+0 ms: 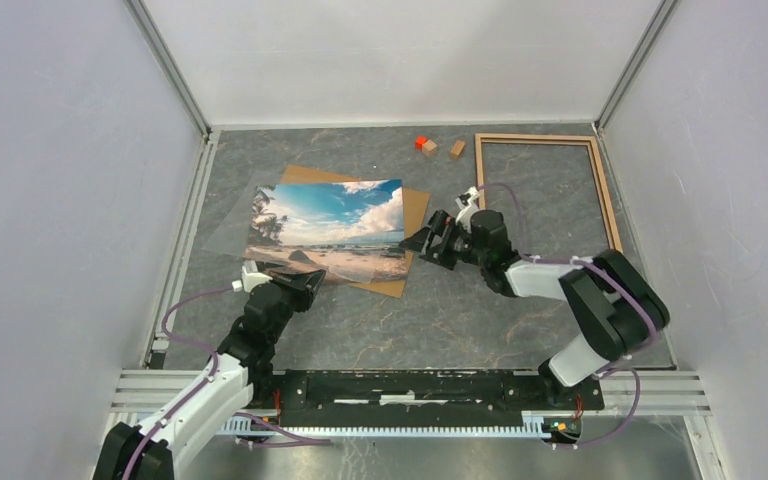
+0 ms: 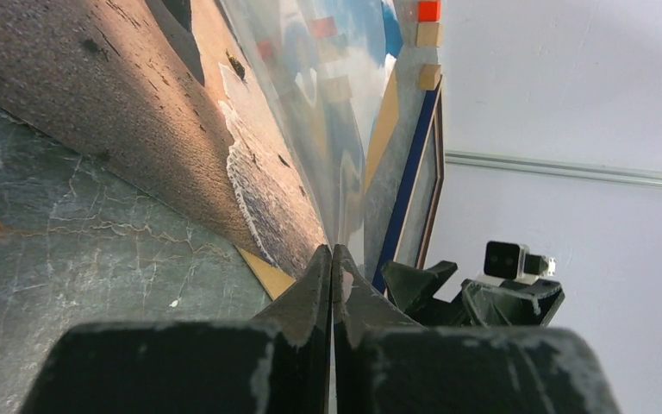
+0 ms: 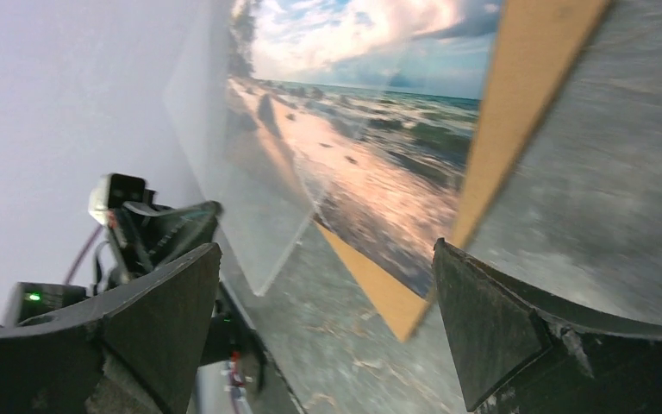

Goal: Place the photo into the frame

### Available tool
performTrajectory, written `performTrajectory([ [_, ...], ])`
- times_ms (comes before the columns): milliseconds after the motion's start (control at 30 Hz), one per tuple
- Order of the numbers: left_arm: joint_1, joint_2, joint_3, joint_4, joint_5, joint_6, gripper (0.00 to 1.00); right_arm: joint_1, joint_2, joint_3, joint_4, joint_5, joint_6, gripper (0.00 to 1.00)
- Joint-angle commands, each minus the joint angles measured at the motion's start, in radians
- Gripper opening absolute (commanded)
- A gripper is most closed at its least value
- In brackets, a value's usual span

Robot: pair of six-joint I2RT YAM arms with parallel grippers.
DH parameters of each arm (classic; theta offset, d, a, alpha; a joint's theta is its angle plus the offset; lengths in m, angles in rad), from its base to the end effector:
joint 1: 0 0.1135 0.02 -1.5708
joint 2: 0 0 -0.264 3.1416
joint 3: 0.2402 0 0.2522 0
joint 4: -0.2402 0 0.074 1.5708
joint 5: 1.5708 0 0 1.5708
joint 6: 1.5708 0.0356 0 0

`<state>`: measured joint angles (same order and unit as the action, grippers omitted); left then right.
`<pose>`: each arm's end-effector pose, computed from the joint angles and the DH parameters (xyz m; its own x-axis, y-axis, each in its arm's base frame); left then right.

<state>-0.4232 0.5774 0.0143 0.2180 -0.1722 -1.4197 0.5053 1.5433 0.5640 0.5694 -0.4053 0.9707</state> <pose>0.1307 -0.0522 0.1407 -0.3011 -0.9326 -0.1990 -0.2662 0.2825 -0.9216 0.2531 0.1561 0.1650 -0.8252 0.4102 -0.3883 -0.1421 0.5145 0.8457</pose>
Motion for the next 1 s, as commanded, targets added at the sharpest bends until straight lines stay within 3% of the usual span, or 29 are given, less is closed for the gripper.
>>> performTrajectory([
  [0,0.0,-0.01,0.034,0.027,0.007,0.038,0.03,0.055,0.105,0.105,0.223,-0.018,0.207,0.98],
  [167,0.0,-0.024,0.03,0.024,0.02,0.033,0.03,0.101,0.24,0.135,0.321,0.01,0.346,0.95],
  [400,0.001,-0.026,0.035,0.046,0.06,0.013,0.03,0.113,0.376,0.204,0.306,0.041,0.367,0.94],
  [533,0.0,-0.03,0.029,0.045,0.077,0.003,0.03,0.113,0.456,0.249,0.397,0.029,0.412,0.88],
  [967,0.001,-0.158,0.024,-0.051,0.101,0.0,0.02,0.068,0.588,0.394,0.428,0.036,0.423,0.76],
])
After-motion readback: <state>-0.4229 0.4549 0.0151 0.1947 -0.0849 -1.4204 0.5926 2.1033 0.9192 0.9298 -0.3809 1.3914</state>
